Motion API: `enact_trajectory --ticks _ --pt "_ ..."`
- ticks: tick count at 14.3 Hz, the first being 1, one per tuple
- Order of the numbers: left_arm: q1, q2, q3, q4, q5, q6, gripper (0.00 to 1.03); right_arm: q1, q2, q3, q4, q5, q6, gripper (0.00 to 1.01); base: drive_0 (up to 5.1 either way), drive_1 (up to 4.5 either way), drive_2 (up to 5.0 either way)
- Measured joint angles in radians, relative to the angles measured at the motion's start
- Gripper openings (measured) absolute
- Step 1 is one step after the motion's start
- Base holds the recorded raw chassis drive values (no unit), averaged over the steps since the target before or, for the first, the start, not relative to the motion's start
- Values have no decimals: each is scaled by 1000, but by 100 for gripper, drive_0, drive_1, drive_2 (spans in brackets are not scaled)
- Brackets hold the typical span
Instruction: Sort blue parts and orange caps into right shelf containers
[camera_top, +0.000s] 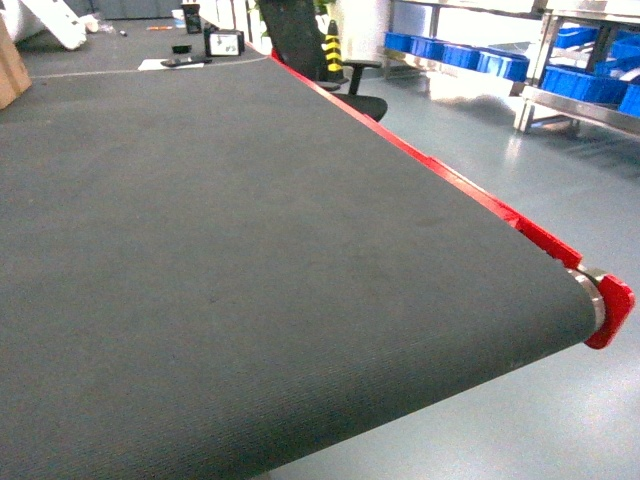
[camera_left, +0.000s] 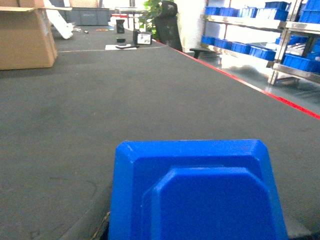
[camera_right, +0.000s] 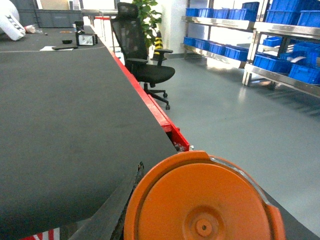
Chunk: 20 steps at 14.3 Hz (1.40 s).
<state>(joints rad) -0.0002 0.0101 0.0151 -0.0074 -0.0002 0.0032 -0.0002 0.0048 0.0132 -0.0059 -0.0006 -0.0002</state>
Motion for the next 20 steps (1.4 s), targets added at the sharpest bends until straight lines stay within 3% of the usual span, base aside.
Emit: enact_trajectory --ticks 20 --pt "0 0 0 0 0 0 44 0 0 0 0 0 0 45 -157 -157 -157"
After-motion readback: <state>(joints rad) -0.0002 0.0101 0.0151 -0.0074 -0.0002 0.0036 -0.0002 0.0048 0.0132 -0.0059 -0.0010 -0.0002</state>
